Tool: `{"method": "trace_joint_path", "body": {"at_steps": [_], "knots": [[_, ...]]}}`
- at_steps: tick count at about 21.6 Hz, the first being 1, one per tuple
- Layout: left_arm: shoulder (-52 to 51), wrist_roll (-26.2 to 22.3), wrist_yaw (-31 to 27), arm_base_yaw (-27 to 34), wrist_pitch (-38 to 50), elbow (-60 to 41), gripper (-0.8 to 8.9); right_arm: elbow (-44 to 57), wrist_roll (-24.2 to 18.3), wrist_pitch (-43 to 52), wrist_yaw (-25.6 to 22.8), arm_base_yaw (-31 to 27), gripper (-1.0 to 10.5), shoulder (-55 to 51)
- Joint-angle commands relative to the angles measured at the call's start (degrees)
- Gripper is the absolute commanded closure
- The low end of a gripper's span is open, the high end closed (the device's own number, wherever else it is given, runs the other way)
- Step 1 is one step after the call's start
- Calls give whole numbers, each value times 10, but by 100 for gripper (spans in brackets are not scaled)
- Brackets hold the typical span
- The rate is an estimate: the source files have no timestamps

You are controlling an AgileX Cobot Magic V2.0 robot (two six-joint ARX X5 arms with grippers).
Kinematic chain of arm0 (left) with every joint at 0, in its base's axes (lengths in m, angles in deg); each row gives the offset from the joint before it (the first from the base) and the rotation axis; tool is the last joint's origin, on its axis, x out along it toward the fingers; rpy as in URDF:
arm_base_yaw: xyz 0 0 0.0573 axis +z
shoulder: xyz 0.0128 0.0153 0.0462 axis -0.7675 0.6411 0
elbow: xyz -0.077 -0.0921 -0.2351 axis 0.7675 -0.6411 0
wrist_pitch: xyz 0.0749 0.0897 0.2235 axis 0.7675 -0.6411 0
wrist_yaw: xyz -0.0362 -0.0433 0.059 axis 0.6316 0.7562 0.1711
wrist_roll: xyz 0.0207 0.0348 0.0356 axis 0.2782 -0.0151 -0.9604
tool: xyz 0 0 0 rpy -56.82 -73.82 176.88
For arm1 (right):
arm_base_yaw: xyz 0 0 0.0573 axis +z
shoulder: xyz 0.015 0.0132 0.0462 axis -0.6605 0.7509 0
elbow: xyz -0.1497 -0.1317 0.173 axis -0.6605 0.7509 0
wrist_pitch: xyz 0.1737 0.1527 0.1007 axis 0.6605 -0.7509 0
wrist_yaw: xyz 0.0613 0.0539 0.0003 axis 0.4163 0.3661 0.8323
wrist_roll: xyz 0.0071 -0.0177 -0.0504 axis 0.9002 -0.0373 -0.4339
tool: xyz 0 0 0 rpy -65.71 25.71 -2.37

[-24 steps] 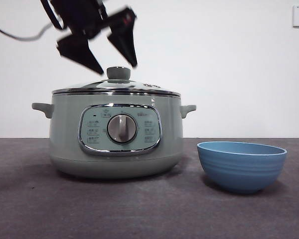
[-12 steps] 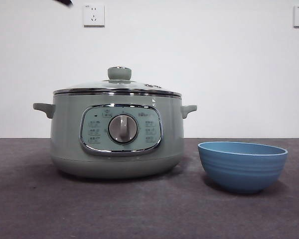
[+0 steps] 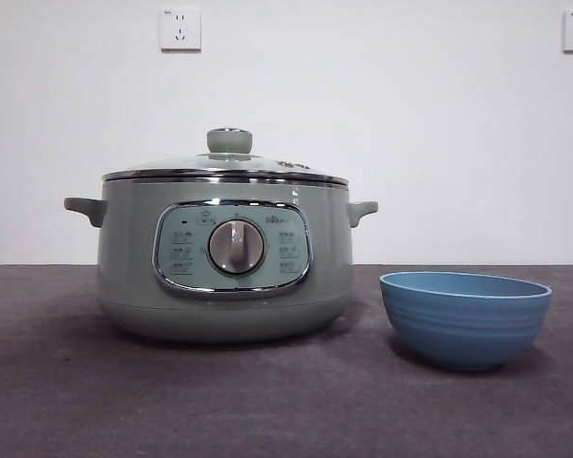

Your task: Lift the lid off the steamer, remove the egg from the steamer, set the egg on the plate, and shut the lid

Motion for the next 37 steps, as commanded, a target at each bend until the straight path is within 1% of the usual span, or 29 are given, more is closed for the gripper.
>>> {"method": "trace_joint_path", "body": {"at_steps": [1, 4, 22, 28, 30, 32, 34, 37], "knots": [[-1, -9, 4, 0, -9, -3, 820, 0, -6, -2, 2, 1, 958, 0], [-1, -13, 4, 0, -12, -2, 820, 0, -5, -2, -4, 1, 957, -1], [0, -13, 3, 1, -7, -2, 818, 0, -6, -2, -6, 1, 945, -1], [0, -14, 2, 1, 14, -3, 817, 0, -6, -2, -6, 1, 945, -1], [0, -29, -15, 2, 60, -3, 818, 0, -6, -2, -6, 1, 945, -1], [-8, -67, -38, 13, 139, -3, 817, 0, -6, -2, -6, 1, 945, -1], [-14, -97, -39, 28, 211, -3, 817, 0, -6, -2, -6, 1, 945, -1], [-34, -108, -37, 60, 290, -6, 817, 0, -6, -2, -6, 1, 945, -1]]}}
